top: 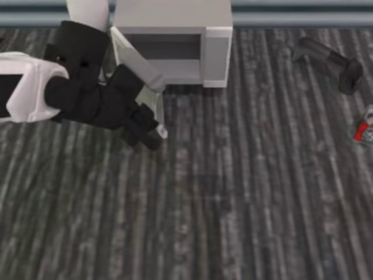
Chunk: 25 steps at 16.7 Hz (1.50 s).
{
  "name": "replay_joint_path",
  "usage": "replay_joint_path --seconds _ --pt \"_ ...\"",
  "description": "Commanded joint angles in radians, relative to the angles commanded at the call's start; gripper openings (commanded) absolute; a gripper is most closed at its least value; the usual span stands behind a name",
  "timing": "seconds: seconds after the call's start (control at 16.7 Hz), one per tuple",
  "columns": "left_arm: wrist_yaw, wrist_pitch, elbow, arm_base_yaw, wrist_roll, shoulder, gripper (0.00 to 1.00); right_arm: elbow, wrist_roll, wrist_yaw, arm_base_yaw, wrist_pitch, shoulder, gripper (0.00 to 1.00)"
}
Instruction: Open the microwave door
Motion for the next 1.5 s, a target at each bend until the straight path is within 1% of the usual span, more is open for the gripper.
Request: replay_joint_path --seconds 0.36,1.5 --pt "0.039 -0.026 0.003 0.033 0.067 -0.005 0.0 0.0 0.0 0.0 0.0 0.0 0.0 1.0" --pt "0.04 -0.026 0.003 0.033 0.069 -0.005 0.0 0.0 0.0 0.0 0.0 0.0 0.0 1.0"
